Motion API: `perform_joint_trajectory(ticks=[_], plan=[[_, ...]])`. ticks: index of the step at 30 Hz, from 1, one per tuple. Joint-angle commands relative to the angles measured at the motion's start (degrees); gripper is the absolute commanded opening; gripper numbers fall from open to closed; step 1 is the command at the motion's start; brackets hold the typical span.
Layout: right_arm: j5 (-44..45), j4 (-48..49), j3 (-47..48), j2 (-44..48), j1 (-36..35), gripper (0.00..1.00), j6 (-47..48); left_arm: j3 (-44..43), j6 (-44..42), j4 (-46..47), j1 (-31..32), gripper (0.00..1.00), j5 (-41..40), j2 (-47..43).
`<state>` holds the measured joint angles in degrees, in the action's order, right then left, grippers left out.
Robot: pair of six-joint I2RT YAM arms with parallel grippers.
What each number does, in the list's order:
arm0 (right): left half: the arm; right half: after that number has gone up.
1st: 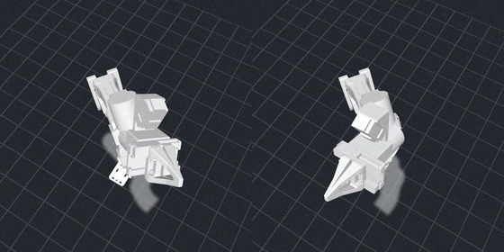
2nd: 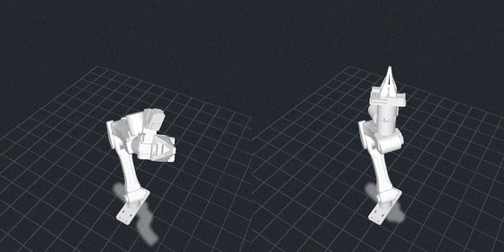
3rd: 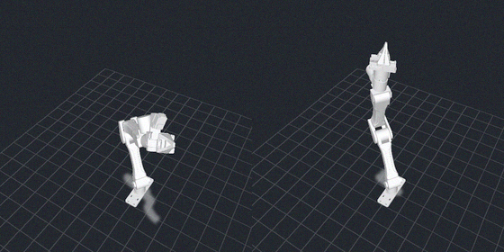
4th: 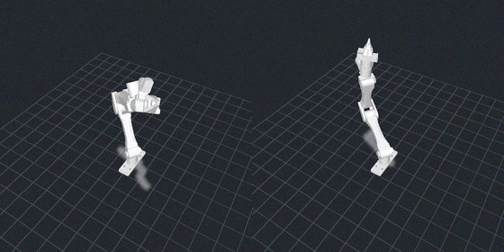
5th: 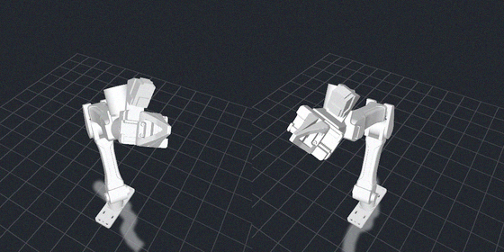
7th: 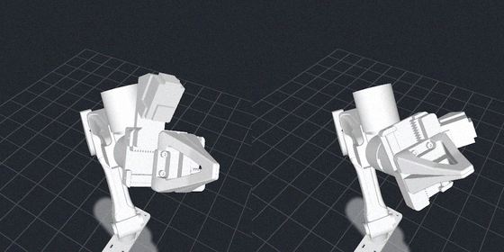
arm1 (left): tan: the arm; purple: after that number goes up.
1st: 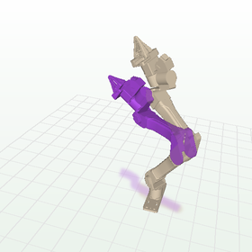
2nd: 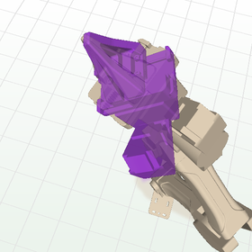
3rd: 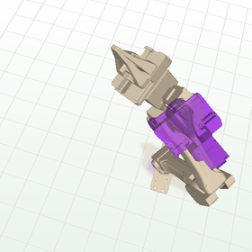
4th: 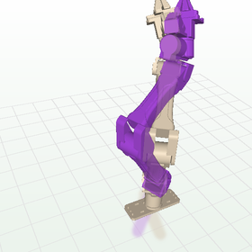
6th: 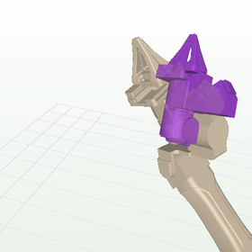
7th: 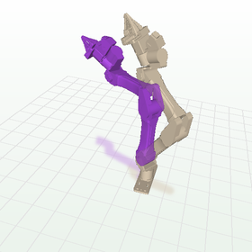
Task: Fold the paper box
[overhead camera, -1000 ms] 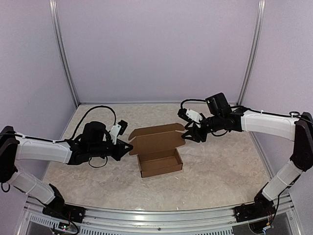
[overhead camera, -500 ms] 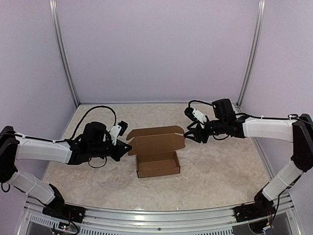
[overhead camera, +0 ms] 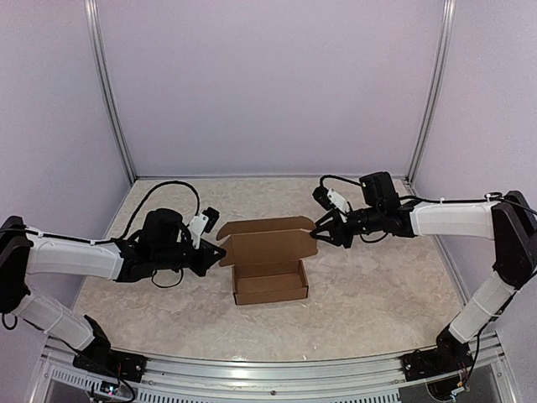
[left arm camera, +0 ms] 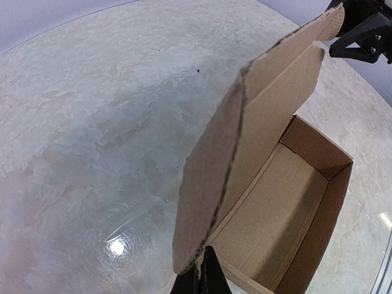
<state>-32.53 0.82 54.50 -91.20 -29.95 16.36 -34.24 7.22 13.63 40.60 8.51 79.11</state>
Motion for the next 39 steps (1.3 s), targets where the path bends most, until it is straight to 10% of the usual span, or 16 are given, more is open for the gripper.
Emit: perform_joint_trajectory(ticks=[1, 25, 39], plan=[[-1.3, 0.9, 0.0, -1.4, 0.4, 0.28, -1.5, -1.8, -0.8, -1.4, 0.5, 0.0, -0.9, 0.2], [-0.5, 0.0, -2.1, -0.4, -2.2, 0.0, -3.3, -2.9, 0.9, -0.7, 2.0, 0.0, -4.4, 1.1], [21.2, 4.2, -4.9, 4.3, -13.2, 0.0, -11.6, -6.7, 4.5, -2.1, 7.1, 0.0, -16.8, 3.2]])
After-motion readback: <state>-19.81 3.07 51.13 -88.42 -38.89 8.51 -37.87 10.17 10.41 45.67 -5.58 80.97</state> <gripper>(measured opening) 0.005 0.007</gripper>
